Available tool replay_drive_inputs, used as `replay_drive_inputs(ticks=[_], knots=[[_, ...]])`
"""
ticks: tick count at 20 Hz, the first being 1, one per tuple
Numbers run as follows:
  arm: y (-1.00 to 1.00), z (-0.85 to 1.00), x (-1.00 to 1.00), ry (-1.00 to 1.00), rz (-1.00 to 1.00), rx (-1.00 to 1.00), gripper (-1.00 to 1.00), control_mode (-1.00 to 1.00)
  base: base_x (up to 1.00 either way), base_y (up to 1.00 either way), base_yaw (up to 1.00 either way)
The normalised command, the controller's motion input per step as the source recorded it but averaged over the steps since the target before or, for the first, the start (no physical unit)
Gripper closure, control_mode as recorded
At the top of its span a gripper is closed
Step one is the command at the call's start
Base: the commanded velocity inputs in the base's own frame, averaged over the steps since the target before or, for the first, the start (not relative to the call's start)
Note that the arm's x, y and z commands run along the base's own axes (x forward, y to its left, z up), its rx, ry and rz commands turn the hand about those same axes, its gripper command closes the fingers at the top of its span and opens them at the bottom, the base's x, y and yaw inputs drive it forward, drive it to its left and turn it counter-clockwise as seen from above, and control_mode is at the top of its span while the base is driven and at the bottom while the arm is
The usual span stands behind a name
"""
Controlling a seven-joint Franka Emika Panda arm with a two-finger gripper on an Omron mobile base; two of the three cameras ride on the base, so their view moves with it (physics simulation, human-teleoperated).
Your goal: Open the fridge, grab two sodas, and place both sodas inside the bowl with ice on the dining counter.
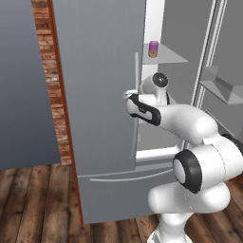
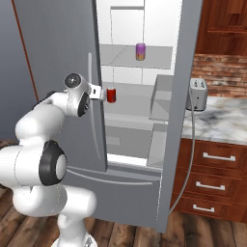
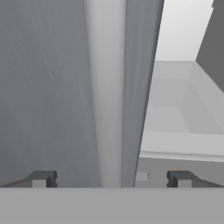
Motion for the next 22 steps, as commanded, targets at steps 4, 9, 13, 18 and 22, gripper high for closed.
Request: replay_drive_inputs(ticks=[4, 9, 13, 18, 22], knots=[[0.00, -0.12, 0.40, 0.00, 0.00, 0.00, -1.00, -1.00, 0.00, 0.00, 0.00], [0.01, -0.10, 0.45, 0.00, 0.00, 0.00, -1.00, -1.00, 0.00, 0.00, 0.00], [0.08, -0.14, 0.53, 0.00, 0.00, 0.00, 1.00, -1.00, 0.00, 0.00, 0.00], [0.03, -0.12, 0.32, 0.00, 0.00, 0.01, 1.00, -1.00, 0.00, 0.00, 0.00], [0.05, -0.05, 0.02, 0.00, 0.05, 0.03, 1.00, -1.00, 0.00, 0.00, 0.00]])
